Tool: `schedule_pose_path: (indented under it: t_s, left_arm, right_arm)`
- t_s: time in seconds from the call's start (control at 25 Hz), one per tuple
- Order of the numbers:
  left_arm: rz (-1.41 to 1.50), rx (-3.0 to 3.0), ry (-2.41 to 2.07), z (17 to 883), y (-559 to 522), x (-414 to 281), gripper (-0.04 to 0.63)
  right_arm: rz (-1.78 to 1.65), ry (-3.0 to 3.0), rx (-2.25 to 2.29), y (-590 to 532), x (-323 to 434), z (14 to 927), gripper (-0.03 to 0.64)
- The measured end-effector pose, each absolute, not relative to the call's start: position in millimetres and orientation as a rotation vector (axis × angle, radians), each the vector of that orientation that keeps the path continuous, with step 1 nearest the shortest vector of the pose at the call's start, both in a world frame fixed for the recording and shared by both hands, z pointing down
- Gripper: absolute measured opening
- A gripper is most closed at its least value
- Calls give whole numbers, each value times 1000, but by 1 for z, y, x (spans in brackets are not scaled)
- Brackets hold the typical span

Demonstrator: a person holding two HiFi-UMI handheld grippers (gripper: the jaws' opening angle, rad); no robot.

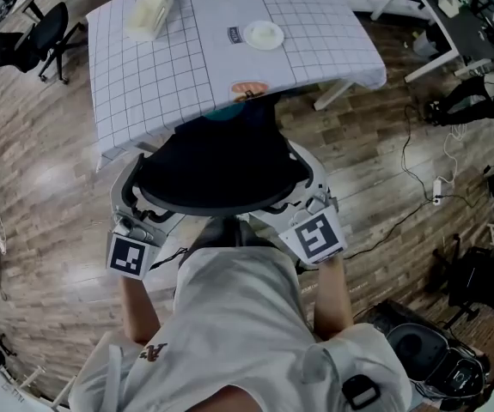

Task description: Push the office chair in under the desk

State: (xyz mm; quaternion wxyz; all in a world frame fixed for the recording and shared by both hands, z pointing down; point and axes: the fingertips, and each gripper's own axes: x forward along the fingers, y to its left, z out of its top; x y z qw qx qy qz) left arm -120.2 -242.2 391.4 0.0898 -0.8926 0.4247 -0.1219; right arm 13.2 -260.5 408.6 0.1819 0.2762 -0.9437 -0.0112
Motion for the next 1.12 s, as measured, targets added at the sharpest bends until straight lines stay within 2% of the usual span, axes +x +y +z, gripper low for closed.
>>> schedule_pose_path:
  t_s: [1.12]
  left_arm:
    - [-345, -2687, 1223, 389, -304, -132, 483]
  right_arm:
    - [-29, -2637, 822, -319, 0, 410, 575]
